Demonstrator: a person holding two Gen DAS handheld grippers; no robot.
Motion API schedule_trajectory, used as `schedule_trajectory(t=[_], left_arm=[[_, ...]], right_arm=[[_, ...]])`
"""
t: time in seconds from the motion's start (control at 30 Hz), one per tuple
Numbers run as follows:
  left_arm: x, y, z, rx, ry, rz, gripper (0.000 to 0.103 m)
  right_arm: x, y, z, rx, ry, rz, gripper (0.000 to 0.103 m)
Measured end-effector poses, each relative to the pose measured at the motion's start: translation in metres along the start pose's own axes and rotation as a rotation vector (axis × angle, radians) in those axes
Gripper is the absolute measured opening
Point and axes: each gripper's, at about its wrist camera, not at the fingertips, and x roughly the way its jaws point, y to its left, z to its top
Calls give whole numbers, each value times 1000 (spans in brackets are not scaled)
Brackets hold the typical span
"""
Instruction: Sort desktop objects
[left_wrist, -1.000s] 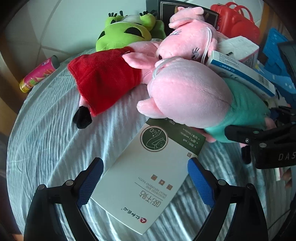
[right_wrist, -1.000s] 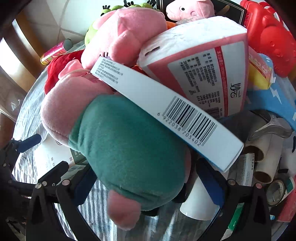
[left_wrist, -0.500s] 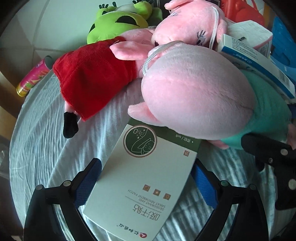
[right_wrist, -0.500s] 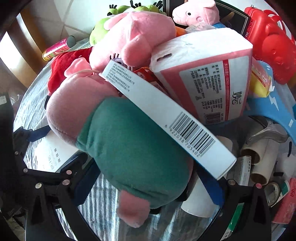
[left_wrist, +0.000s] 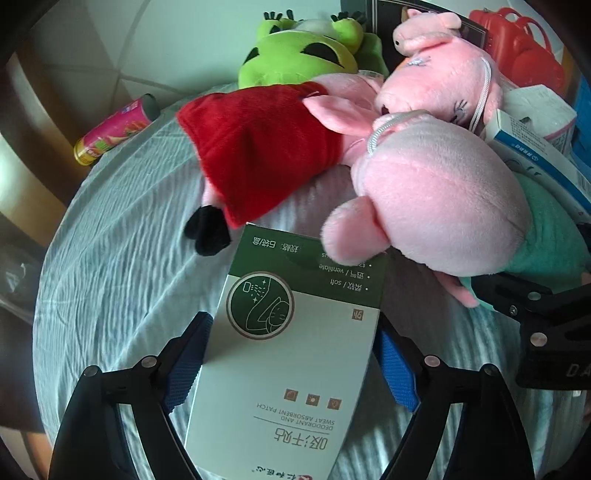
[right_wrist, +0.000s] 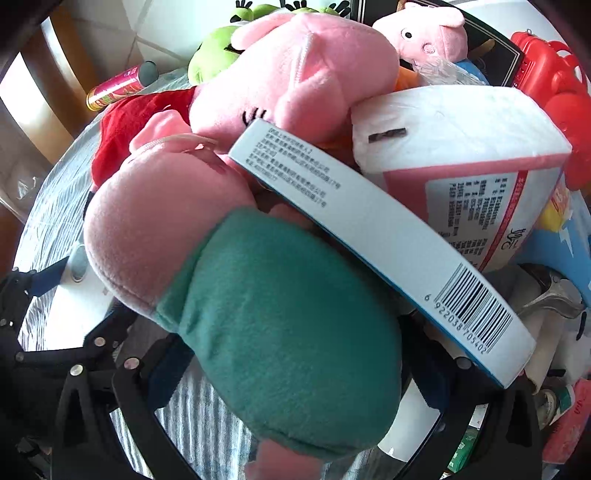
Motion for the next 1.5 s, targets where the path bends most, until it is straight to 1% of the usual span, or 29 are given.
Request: schedule_trajectory(t=[0.03, 0.07, 0.13, 0.2, 0.27, 0.3, 0.33, 0.37, 0.43, 0.47, 0.53, 0.6, 0.63, 0.67, 0.73, 0.9, 1.0, 1.07, 1.13, 1.17, 1.23, 1.3, 1.37, 1.4, 1.5], left_arm=[[-4, 2, -2, -10, -7, 7, 84], [-11, 5, -5, -19, -14, 13, 84], [-26, 11, -10, -32, -31, 22, 83], [-38, 18, -12, -45, -53, 31, 83], [-48, 25, -11, -57, -74, 39, 83], [-54, 26, -13, -63, -80, 42, 83], [-61, 25, -17, -69, -85, 44, 82], [-69, 24, -21, -75, -90, 47, 83], [-76, 28, -27, -91, -96, 49, 82], [-79, 31, -30, -99, -99, 50, 83], [-85, 36, -35, -116, -105, 52, 83], [-91, 41, -40, -132, -111, 53, 83], [-91, 42, -42, -141, -108, 56, 83], [-92, 44, -43, -150, -103, 59, 83], [-88, 49, -43, -175, -87, 64, 83], [-70, 60, -33, -240, -58, 86, 83], [-52, 64, -27, -256, -37, 96, 83], [-39, 66, -23, -262, -22, 108, 83], [-28, 68, -20, -265, -7, 107, 83], [-23, 68, -18, -266, 0, 105, 83], [-17, 67, -16, -263, 3, 106, 82], [-14, 67, -15, -262, 4, 109, 82], [-16, 67, -15, -262, 0, 108, 82], [-18, 67, -15, -262, -5, 107, 82], [-38, 66, -15, -256, -42, 113, 82]], right_arm=[[-4, 3, -1, 1, -13, -3, 102], [-8, 5, -3, 0, -23, -4, 98], [-18, 10, -6, -3, -42, 8, 93], [-30, 14, -10, -8, -62, 19, 90], [-44, 20, -13, -16, -84, 24, 70], [-51, 22, -15, -20, -91, 19, 67], [-57, 24, -18, -24, -93, 14, 58], [-63, 25, -22, -26, -87, 16, 51], [-68, 29, -30, -34, -68, 32, 51], [-73, 29, -35, -40, -72, 42, 51], [-81, 30, -42, -58, -84, 34, 52], [-84, 36, -43, -81, -85, 20, 63], [-87, 37, -44, -94, -85, 16, 76], [-89, 39, -44, -110, -88, 14, 83], [-87, 47, -39, -139, -91, 17, 83], [-63, 66, -16, -230, -56, -15, 83], [-37, 75, -3, -303, 11, -46, 85], [-17, 79, 4, -342, 51, -61, 95], [0, 82, 6, -366, 83, -51, 101], [9, 84, 7, -377, 96, -54, 102], [20, 85, 8, -376, 95, -69, 102], [21, 81, 10, -346, 80, -52, 102], [14, 76, 12, -321, 61, -32, 95], [9, 74, 12, -310, 48, -26, 94], [-13, 69, 12, -275, -1, -14, 86]])
